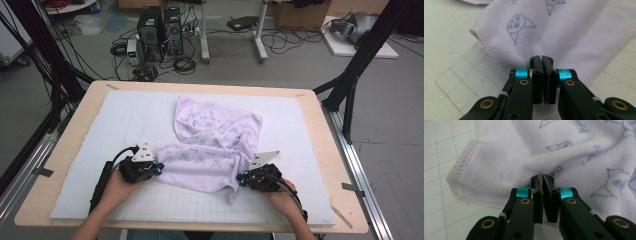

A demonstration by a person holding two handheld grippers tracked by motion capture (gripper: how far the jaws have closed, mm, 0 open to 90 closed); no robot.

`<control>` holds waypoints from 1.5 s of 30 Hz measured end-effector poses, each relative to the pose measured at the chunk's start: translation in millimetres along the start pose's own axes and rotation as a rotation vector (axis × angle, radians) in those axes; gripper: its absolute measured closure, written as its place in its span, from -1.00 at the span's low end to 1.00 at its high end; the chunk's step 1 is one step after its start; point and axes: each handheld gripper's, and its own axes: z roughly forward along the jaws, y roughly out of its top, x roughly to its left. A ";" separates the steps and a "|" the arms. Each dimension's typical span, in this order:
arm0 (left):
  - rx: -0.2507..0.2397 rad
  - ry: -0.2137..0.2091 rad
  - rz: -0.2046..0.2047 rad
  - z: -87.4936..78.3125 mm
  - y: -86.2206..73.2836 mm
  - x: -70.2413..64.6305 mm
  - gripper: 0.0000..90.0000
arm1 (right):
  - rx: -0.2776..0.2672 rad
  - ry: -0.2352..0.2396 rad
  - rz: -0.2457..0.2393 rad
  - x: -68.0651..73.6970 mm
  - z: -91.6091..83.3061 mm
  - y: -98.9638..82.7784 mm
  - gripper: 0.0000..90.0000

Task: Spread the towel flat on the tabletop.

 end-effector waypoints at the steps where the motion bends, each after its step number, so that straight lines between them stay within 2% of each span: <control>1: -0.006 -0.001 -0.003 -1.3 0.1 -0.8 0.94 | -0.002 0.006 0.004 -0.2 -0.2 -0.1 0.94; 6: -0.054 -0.016 -0.002 -14.4 1.3 -6.4 0.95 | -0.026 0.021 0.001 2.5 -7.8 1.4 0.95; 8: -0.073 -0.026 -0.014 -20.0 1.0 -9.1 0.95 | -0.040 0.028 -0.007 4.4 -12.2 3.6 0.95; 11: -0.092 -0.033 -0.007 -29.5 0.3 -13.8 0.95 | -0.057 0.035 -0.013 8.0 -20.7 7.1 0.95; 14: -0.126 -0.042 -0.026 -40.6 -0.1 -19.2 0.95 | -0.089 0.039 -0.020 11.8 -30.3 9.5 0.95; 17: -0.149 -0.047 -0.021 -53.1 1.7 -27.7 0.95 | -0.118 0.035 -0.037 19.2 -41.3 12.5 0.95; 20: -0.155 -0.051 0.002 -66.5 3.2 -37.2 0.95 | -0.143 0.044 -0.046 27.0 -51.7 12.1 0.95; 24: -0.153 -0.061 0.016 -84.5 1.6 -48.9 0.95 | -0.140 0.050 -0.058 36.6 -65.9 6.9 0.95; 26: -0.152 -0.079 0.019 -94.2 0.8 -54.6 0.95 | -0.150 0.051 -0.065 42.1 -75.1 4.5 0.95; 29: -0.178 -0.114 0.018 -109.4 2.3 -63.3 0.94 | -0.185 0.075 -0.077 49.6 -91.4 3.8 0.95; 30: -0.184 -0.120 0.023 -113.0 3.3 -64.9 0.92 | -0.193 0.080 -0.086 51.8 -96.0 4.9 0.95; 31: -0.184 -0.122 0.028 -114.9 4.5 -64.9 0.81 | -0.197 0.084 -0.091 53.0 -100.1 6.7 0.93; 33: -0.177 -0.107 0.023 -112.9 6.6 -61.6 0.49 | -0.210 0.092 -0.093 51.7 -103.4 11.1 0.80; 35: -0.179 -0.104 0.010 -103.9 6.2 -55.7 0.40 | -0.193 0.080 -0.091 47.2 -99.8 15.1 0.67; 39: -0.159 -0.099 0.004 -75.0 3.4 -43.2 0.32 | -0.118 0.043 -0.102 36.7 -71.4 15.7 0.47; 41: -0.150 -0.092 0.003 -58.9 2.6 -37.7 0.32 | -0.088 0.034 -0.084 31.0 -56.1 12.5 0.41; 45: -0.083 -0.078 0.010 -27.8 3.2 -28.5 0.31 | -0.039 0.010 -0.063 19.8 -30.6 4.7 0.37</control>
